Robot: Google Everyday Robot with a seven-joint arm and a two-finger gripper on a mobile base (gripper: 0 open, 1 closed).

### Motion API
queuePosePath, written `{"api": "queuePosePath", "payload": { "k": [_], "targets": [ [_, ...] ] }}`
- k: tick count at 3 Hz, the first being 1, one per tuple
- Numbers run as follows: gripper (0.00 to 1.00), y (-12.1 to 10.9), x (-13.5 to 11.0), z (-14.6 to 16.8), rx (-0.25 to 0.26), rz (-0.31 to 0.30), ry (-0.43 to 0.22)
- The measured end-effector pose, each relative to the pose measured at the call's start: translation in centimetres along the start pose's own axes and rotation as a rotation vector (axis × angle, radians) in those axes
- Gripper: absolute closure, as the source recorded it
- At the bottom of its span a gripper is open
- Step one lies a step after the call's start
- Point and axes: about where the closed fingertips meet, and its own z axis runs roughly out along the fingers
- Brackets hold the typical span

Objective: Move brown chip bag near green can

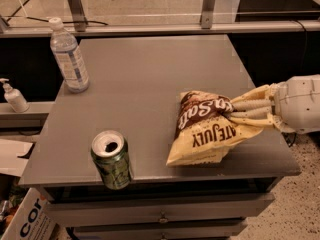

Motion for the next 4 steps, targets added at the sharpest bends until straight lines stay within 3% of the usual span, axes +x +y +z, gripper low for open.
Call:
{"api": "queuePosePath", "payload": {
  "k": [2, 4],
  "targets": [
    [1.00, 3.3, -2.1, 2.6, -0.081, -0.028, -0.080],
    [1.00, 5.3, -2.2, 4.7, -0.128, -0.019, -0.096]
  ]
}}
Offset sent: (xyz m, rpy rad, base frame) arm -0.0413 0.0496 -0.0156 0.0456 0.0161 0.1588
